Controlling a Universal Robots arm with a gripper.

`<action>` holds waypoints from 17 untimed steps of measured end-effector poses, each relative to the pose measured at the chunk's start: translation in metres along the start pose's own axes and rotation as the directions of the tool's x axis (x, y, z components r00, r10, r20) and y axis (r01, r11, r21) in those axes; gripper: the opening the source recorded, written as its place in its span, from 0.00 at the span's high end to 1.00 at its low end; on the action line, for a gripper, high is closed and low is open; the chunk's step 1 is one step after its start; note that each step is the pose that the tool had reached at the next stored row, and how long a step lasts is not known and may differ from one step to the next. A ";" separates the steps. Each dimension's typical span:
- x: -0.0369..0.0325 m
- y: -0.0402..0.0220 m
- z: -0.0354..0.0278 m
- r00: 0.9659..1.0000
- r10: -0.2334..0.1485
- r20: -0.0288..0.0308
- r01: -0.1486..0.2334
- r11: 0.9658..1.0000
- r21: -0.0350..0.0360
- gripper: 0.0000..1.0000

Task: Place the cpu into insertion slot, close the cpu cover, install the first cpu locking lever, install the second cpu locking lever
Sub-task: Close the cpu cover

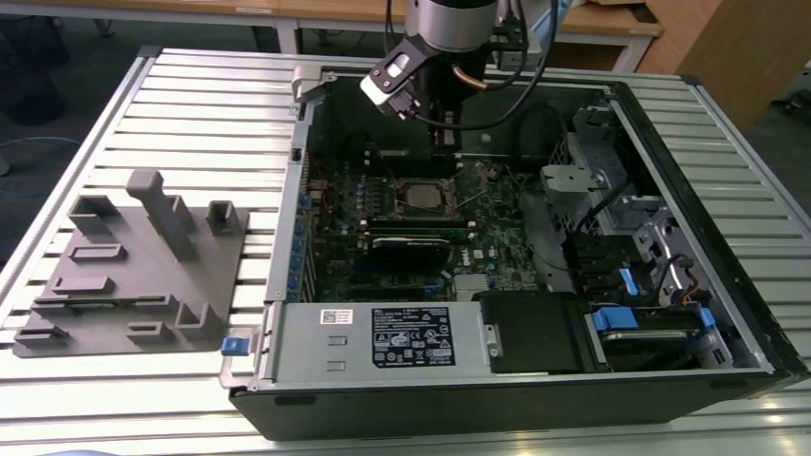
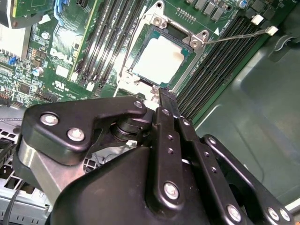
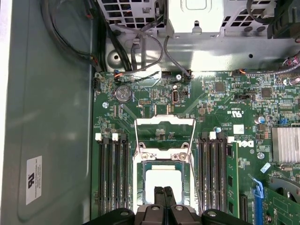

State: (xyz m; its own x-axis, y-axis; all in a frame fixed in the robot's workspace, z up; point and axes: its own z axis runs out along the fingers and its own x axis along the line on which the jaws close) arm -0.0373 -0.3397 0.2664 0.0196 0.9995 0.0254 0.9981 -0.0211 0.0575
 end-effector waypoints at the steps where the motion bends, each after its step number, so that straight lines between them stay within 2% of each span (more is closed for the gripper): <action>1: 0.0000 0.0009 0.0000 1.000 0.000 0.000 0.000 1.000 0.000 0.89; 8: 0.0003 0.0133 0.0008 1.000 0.000 0.000 0.000 1.000 0.000 0.89; 14: 0.0005 0.0277 0.0017 1.000 0.000 0.000 0.000 1.000 0.000 0.89; 17: 0.0006 0.0310 0.0019 1.000 0.000 0.000 0.000 1.000 0.000 0.89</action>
State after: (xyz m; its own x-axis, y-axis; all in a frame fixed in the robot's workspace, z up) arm -0.0062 -0.3398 0.2663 0.0197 0.9995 0.0254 0.9981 -0.0212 0.0573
